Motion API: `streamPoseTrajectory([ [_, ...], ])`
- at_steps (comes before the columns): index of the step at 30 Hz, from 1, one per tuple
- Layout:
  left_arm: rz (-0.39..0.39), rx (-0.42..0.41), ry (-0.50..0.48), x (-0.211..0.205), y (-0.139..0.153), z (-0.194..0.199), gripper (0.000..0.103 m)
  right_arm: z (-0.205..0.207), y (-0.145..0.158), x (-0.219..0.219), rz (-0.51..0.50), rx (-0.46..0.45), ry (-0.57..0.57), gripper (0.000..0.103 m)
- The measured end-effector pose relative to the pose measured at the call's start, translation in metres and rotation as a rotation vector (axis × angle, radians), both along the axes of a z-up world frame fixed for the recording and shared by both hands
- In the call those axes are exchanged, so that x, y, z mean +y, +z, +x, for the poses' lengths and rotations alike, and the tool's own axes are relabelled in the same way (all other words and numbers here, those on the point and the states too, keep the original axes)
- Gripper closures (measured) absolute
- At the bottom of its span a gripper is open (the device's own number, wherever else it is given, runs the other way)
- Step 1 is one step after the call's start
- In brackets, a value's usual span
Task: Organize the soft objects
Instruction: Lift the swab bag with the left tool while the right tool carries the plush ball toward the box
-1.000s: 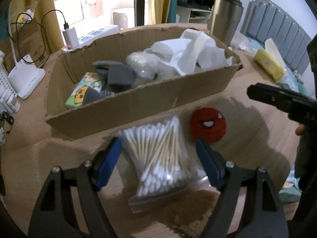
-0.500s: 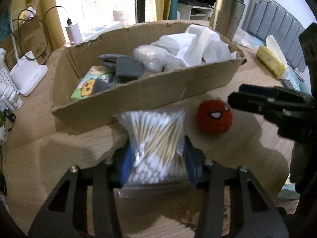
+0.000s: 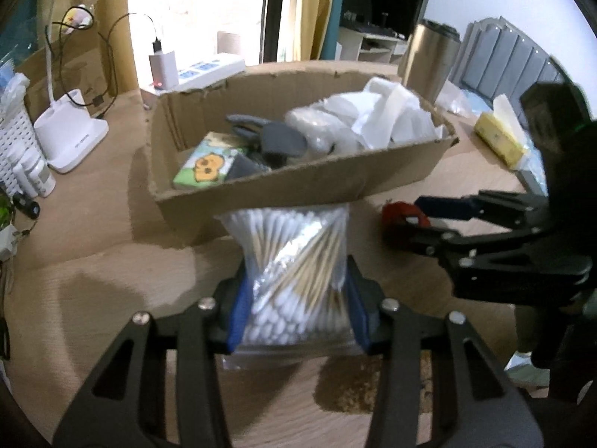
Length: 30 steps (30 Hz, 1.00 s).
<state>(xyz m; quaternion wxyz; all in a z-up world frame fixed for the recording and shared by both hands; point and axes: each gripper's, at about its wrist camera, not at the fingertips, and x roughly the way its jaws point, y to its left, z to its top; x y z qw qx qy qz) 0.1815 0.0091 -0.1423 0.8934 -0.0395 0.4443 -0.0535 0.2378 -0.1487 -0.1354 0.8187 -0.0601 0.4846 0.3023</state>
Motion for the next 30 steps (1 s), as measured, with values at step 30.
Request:
streamPoseTrajectory([
  [30, -0.011, -0.153, 0.004, 0.003, 0.056, -0.02, 0.057, -0.009, 0.036, -0.015, 0.043, -0.061, 0.011, 0.052],
])
